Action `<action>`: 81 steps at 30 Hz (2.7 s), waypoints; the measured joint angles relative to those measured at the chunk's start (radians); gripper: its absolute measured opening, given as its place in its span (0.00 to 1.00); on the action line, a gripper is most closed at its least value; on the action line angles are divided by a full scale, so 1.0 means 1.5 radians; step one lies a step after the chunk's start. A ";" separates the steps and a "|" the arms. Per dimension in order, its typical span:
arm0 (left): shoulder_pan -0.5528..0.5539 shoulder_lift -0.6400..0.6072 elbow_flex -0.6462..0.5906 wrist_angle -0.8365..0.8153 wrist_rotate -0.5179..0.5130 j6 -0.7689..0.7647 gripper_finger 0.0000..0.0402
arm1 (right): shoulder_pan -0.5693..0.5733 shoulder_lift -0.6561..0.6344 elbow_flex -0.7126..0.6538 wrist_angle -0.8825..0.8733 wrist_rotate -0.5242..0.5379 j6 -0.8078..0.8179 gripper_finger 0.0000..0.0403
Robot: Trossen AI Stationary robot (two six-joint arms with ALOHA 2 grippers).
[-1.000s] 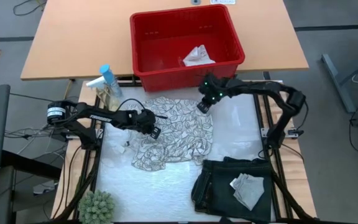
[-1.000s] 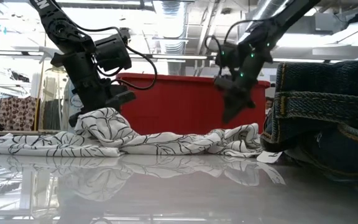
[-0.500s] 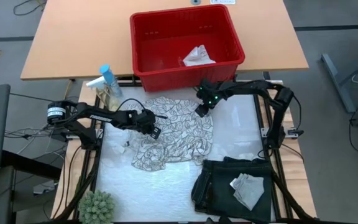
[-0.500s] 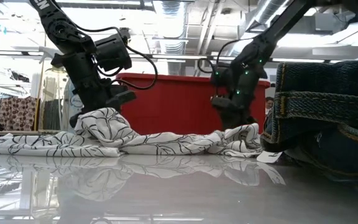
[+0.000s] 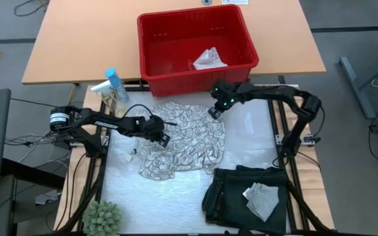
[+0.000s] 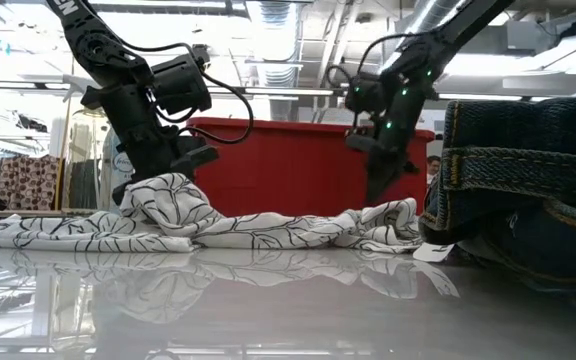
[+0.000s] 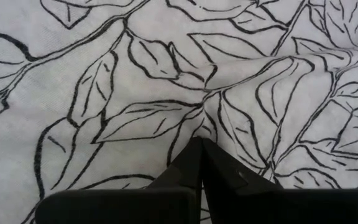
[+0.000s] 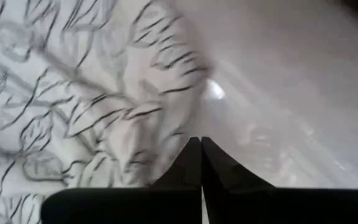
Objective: Fold Laundry from Bin
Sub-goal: Fold the white from the red laundry bin
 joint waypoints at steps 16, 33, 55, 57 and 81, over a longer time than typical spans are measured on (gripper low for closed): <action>0.000 0.000 0.000 0.000 -0.003 0.014 0.00 | -0.006 0.055 -0.001 -0.059 -0.113 -0.023 0.43; 0.000 0.000 0.000 0.000 0.000 0.011 0.00 | 0.002 0.056 0.000 -0.075 -0.042 0.003 0.05; 0.001 0.000 0.000 0.000 0.001 0.018 0.00 | -0.010 -0.059 -0.001 -0.216 0.203 0.002 0.42; 0.001 0.000 0.000 -0.001 0.001 0.018 0.00 | -0.021 -0.061 0.000 -0.221 0.176 0.013 0.47; 0.000 0.000 0.000 0.000 0.000 0.017 0.00 | 0.074 -0.002 -0.008 -0.294 0.053 0.112 0.04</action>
